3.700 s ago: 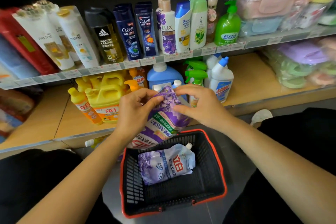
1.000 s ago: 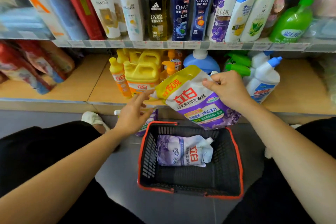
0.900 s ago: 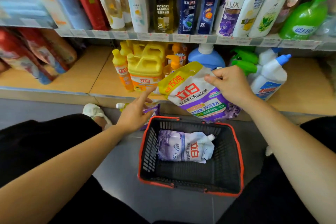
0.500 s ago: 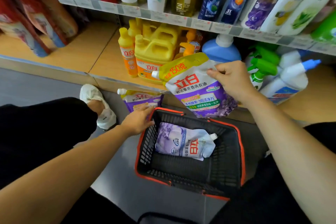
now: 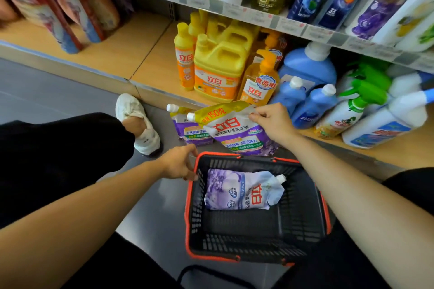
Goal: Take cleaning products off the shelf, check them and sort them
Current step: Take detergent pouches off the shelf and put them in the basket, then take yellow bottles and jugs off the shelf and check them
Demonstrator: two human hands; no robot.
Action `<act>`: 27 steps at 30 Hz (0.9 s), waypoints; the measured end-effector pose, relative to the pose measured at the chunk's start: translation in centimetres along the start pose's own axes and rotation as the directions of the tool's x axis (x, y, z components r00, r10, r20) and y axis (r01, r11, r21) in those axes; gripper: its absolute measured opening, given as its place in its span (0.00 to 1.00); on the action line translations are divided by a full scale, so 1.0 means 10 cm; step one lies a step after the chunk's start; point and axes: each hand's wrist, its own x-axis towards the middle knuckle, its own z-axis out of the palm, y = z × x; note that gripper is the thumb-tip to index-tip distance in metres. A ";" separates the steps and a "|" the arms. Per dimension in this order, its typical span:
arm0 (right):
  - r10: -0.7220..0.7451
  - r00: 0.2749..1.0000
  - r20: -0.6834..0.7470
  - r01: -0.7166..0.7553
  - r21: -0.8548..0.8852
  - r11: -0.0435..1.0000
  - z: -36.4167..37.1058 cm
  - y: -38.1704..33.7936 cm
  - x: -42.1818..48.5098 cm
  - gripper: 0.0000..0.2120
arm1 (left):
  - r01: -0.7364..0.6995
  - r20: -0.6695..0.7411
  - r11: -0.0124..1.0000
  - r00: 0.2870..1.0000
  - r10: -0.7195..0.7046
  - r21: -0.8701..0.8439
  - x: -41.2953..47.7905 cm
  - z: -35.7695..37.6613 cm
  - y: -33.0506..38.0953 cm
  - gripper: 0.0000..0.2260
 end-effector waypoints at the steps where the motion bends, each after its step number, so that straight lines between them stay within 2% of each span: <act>1: 0.015 1.000 -0.001 -0.015 0.021 1.000 0.11 0.03 0.01 0.22 | -0.002 0.006 1.000 1.000 0.002 -0.006 -0.02 0.00 -0.01 0.26; 4: 0.103 0.994 -0.028 -0.098 0.144 0.985 0.35 0.19 0.03 0.22 | -0.003 -0.005 1.000 1.000 0.003 0.015 -0.03 0.03 -0.03 0.26; 6: 0.171 0.984 -0.041 -0.162 0.170 0.972 0.42 0.34 0.02 0.16 | -0.005 -0.017 0.998 1.000 0.006 0.057 -0.01 0.04 -0.03 0.26; 9: 0.251 0.968 -0.006 -0.251 0.017 0.968 0.37 0.61 -0.05 0.18 | -0.004 -0.018 0.996 1.000 0.005 0.086 0.02 0.01 -0.02 0.26; 12: 0.374 0.927 0.034 -0.370 -0.082 0.925 0.32 0.75 -0.13 0.13 | 0.008 -0.003 0.990 1.000 -0.008 0.144 0.03 -0.05 0.02 0.25; 15: 0.353 0.934 0.045 -0.338 -0.203 0.919 0.34 0.69 -0.12 0.10 | 0.031 -0.027 0.973 0.999 -0.025 0.229 0.03 -0.13 0.09 0.19; 17: 0.328 0.943 0.046 -0.303 -0.285 0.910 0.33 0.59 -0.12 0.08 | 0.064 -0.160 0.956 0.987 -0.018 0.288 0.03 -0.22 0.12 0.13; 20: 0.253 0.966 0.044 -0.223 -0.345 0.912 0.34 0.49 -0.12 0.15 | 0.123 -0.448 0.966 0.894 -0.009 0.228 0.02 -0.41 0.12 0.09; 22: 0.192 0.978 0.081 -0.154 -0.341 0.927 0.36 0.41 -0.09 0.14 | 0.087 -0.623 0.985 0.782 0.023 0.146 0.05 -0.55 0.10 0.06; 24: 0.161 0.977 0.141 -0.102 -0.352 0.930 0.39 0.36 -0.05 0.11 | 0.031 -0.741 0.998 0.671 0.021 0.056 0.12 -0.70 0.04 0.09; 25: 0.149 0.975 0.166 -0.081 -0.358 0.930 0.40 0.33 -0.04 0.10 | 0.022 -0.761 0.999 0.649 0.005 0.025 0.17 -0.76 0.01 0.12; 27: 0.136 0.971 0.196 -0.059 -0.354 0.933 0.43 0.29 -0.02 0.10 | 0.034 -0.738 0.999 0.675 -0.022 0.001 0.27 -0.88 -0.10 0.19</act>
